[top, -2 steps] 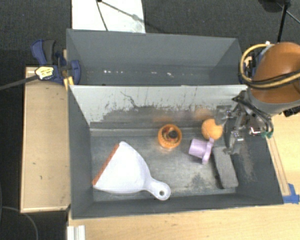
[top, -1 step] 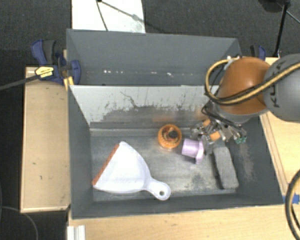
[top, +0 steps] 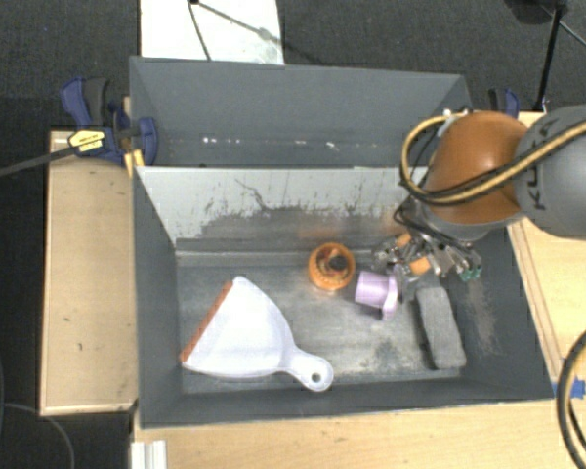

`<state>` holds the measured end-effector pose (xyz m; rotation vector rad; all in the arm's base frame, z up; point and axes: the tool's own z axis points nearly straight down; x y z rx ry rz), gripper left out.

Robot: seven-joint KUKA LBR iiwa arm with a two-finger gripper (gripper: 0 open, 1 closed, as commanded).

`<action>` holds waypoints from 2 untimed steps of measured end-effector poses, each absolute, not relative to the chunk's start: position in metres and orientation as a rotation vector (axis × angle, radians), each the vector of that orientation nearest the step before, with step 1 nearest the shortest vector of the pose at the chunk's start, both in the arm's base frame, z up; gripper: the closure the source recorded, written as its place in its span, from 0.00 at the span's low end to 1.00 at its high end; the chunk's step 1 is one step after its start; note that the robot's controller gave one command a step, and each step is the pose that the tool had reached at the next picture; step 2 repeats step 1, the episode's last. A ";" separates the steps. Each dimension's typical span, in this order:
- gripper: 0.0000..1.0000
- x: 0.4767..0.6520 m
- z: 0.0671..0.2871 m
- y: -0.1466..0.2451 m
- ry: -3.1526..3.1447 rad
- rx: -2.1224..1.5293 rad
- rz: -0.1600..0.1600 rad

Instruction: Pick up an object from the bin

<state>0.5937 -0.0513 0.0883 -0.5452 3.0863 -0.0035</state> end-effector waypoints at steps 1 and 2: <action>1.00 0.557 0.212 -0.073 3.077 -0.619 -0.001; 1.00 0.557 0.212 -0.073 3.077 -0.619 -0.001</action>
Offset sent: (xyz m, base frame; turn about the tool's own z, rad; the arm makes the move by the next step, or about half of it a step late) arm 0.0000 0.0000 0.0000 0.0000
